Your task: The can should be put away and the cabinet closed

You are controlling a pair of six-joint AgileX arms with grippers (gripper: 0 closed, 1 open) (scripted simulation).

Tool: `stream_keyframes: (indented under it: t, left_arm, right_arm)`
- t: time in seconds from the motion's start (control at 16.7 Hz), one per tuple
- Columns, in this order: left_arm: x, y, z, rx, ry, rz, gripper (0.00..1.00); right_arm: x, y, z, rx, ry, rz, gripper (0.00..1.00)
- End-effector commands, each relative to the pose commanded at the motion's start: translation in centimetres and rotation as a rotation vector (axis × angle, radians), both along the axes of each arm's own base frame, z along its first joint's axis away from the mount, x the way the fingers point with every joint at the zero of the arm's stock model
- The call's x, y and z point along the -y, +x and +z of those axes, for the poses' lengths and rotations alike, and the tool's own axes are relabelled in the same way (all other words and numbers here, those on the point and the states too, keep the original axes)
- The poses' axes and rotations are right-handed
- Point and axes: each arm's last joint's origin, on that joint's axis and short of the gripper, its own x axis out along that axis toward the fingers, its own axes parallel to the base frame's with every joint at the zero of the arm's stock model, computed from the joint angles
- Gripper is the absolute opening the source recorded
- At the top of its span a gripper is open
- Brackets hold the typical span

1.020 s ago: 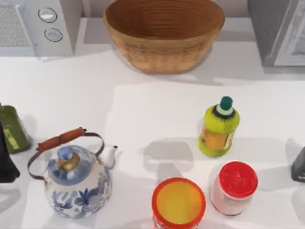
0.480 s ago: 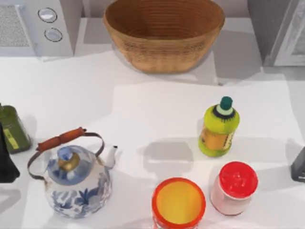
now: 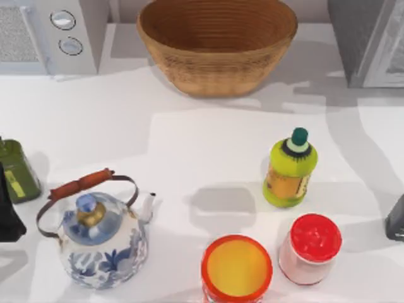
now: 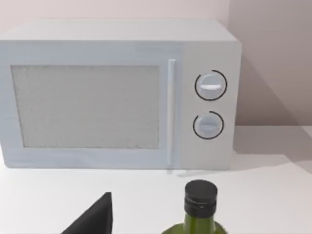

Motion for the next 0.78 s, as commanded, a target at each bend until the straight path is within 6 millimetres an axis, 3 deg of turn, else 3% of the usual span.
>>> stream_keyframes:
  t: [0.24,0.36,0.78]
  left_arm:
    - [0.0,0.0,0.0,0.0,0.0,0.0,1.0]
    - [0.0,0.0,0.0,0.0,0.0,0.0,1.0]
    - [0.0,0.0,0.0,0.0,0.0,0.0,1.0]
  right_arm:
    - [-0.1,0.0,0.0,0.0,0.0,0.0,1.0]
    - [1.0,-0.6,0.6,0.019,-0.004,-0.044,1.0]
    - [1.0,4.2,0.5,0.016,-0.005,-0.044,1.0]
